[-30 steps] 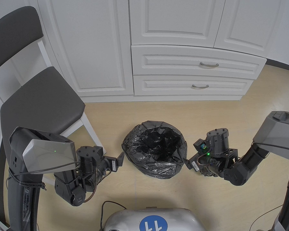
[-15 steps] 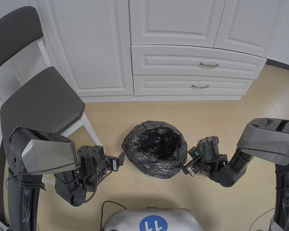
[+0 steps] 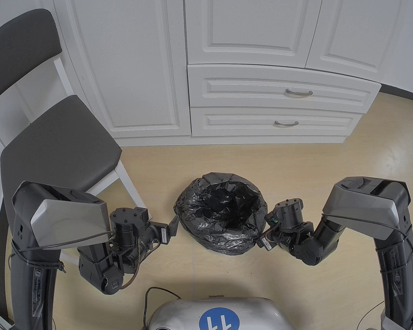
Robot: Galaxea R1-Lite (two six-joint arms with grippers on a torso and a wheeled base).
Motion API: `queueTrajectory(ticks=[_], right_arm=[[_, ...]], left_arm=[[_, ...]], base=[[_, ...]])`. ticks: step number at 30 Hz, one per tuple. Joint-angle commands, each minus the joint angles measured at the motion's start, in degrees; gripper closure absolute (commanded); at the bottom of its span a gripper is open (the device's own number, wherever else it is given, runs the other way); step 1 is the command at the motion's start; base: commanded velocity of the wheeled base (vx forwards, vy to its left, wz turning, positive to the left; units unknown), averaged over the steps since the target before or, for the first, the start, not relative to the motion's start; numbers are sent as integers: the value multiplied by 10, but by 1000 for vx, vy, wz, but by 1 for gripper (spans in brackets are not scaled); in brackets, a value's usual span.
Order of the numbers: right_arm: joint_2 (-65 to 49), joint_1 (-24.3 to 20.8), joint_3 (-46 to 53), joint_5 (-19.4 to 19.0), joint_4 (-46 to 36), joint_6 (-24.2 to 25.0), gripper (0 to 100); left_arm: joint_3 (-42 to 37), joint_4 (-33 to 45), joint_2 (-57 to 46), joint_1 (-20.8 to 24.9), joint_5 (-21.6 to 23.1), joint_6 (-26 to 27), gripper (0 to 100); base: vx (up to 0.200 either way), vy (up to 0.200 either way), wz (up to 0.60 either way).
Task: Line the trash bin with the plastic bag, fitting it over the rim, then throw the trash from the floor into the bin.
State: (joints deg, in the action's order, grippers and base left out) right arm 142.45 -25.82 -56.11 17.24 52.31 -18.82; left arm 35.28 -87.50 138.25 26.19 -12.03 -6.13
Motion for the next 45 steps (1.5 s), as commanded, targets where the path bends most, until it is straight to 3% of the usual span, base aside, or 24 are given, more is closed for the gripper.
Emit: queueTrajectory(ticks=[1, 7, 14, 21, 26, 35, 41, 42, 45], right_arm=[[42, 2, -40, 2, 0, 21, 0], [47, 24, -87, 5, -31, 56, 0], [56, 51, -199, 39, -99, 148, 0], [87, 62, -303, 49, -138, 218, 0], [134, 65, -392, 95, -155, 240, 0], [135, 79, -413, 111, -152, 238, 0], [77, 83, -338, 134, -146, 208, 0], [13, 82, -230, 126, -103, 165, 0], [-27, 82, -137, 87, -6, 79, 0]], left_arm=[[1, 0, -1, 0, 0, 0, 0], [3, -1, -2, -1, 0, 0, 0], [6, -1, -8, -3, -1, -1, 0], [7, -1, -24, -6, 1, -2, 0], [5, -1, -31, -8, -1, -20, 0], [2, -1, -36, -12, -1, -26, 0], [0, 0, -38, -13, -2, -26, 0], [-4, -1, -38, -18, -2, -26, 0], [-4, 0, -37, -18, -2, -26, 0]], base=[[0, 0, 0], [0, 0, 0], [0, 0, 0], [0, 0, 0], [0, 0, 0], [0, 0, 0], [0, 0, 0], [0, 0, 0], [0, 0, 0]])
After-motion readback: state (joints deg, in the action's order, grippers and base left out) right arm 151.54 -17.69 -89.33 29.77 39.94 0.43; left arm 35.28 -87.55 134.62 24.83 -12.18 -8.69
